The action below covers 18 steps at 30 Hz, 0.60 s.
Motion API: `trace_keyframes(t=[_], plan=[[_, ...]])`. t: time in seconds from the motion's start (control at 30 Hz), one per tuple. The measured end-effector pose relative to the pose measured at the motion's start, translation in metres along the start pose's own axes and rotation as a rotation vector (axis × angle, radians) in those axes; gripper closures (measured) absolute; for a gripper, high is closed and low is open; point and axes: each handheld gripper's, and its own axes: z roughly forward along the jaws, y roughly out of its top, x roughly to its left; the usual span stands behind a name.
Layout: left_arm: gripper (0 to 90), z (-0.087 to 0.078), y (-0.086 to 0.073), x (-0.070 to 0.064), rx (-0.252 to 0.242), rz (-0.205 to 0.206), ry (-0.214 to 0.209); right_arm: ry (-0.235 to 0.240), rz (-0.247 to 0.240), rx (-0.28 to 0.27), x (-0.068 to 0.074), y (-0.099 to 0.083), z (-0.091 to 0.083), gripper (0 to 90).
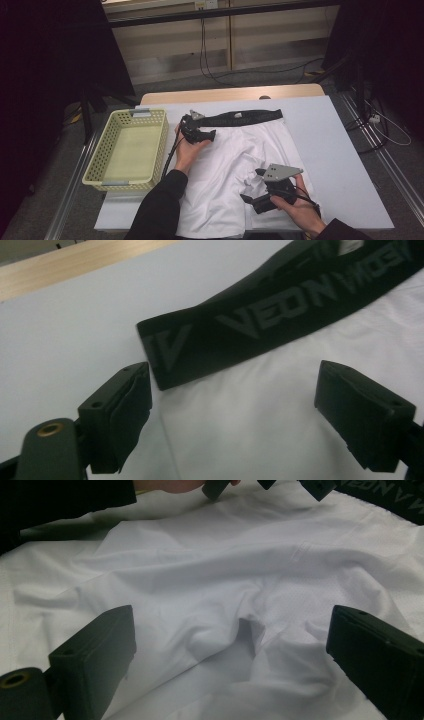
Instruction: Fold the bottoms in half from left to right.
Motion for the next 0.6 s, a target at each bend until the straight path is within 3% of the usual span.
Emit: trace_keyframes(t=[0.13, 0.23, 0.6], plan=[[21.9, 0.005, 0.002, 0.009, 0.036, -0.07, -0.022, -0.002, -0.005, 0.004, -0.001, -0.001, 0.001, 5.3], [24.6, 0.006, 0.004, 0.011, 0.034, -0.045, -0.021, 0.001, 0.004, 0.015, -0.001, -0.001, 0.002, 5.3], [36.4, 0.019, 0.013, 0.024, 0.019, -0.076, -0.025, 0.006, 0.006, 0.033, -0.002, -0.002, 0.004, 5.1]])
